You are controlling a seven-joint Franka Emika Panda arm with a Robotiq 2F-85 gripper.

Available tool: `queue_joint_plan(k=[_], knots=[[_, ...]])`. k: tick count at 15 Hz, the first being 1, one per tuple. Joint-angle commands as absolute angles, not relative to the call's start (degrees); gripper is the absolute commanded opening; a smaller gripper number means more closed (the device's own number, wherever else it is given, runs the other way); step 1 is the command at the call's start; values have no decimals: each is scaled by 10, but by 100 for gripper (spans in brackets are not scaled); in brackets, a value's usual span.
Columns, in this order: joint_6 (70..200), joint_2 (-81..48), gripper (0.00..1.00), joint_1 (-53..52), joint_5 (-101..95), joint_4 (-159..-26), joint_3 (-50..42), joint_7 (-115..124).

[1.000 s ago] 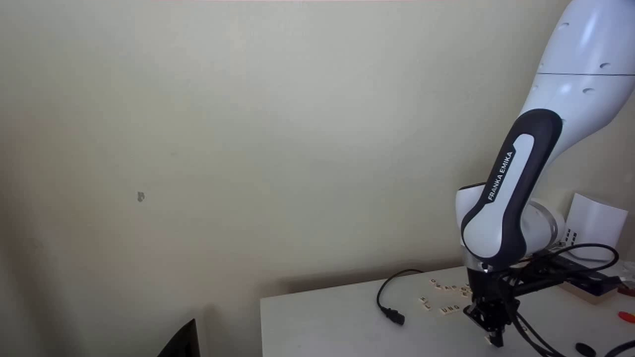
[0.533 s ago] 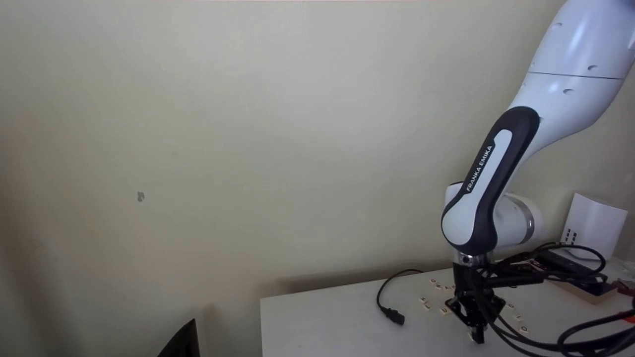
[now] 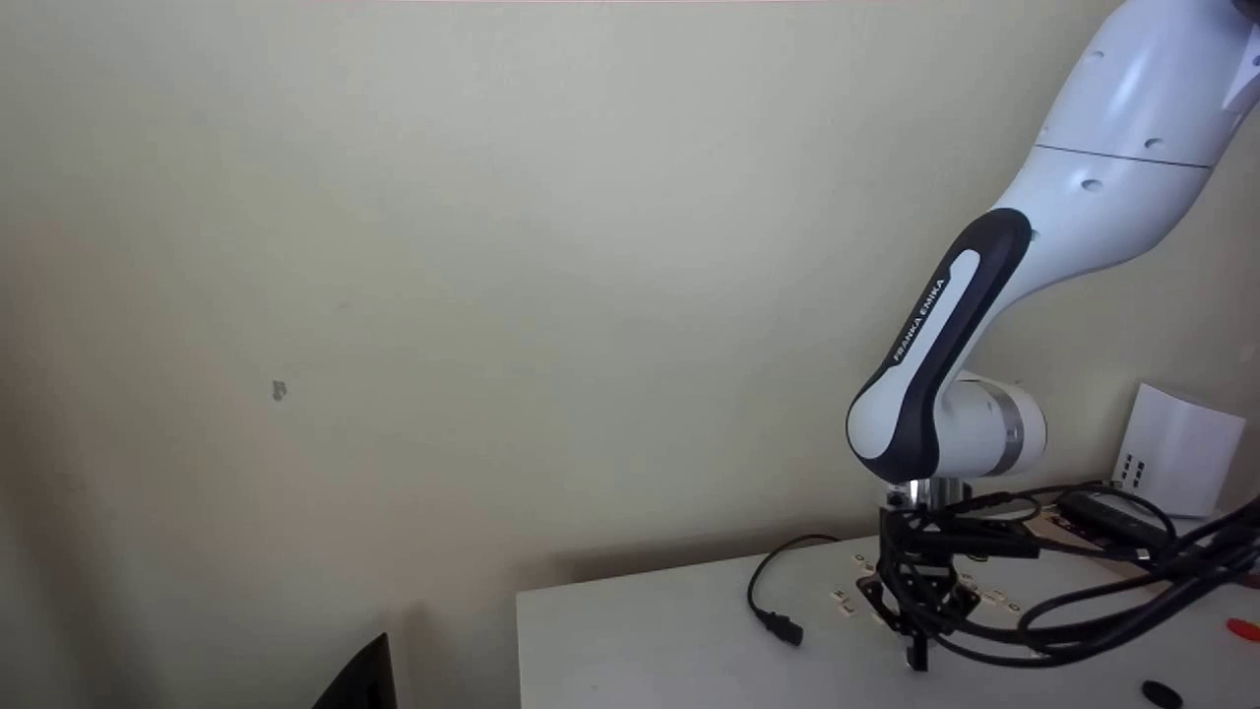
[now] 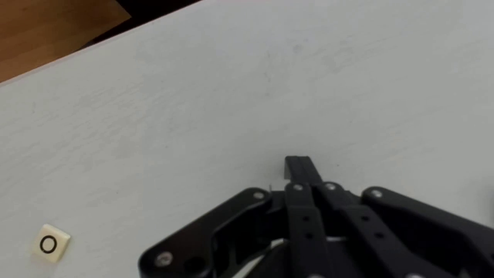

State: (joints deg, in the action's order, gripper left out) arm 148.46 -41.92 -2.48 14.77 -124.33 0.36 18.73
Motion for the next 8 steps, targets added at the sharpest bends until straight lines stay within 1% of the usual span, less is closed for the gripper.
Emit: queue_joint_plan(k=[1,8], knots=[[1472,-445,0,-11,187,-1210,17,206],[1475,-454,0,6,246,-1187,31,220]])
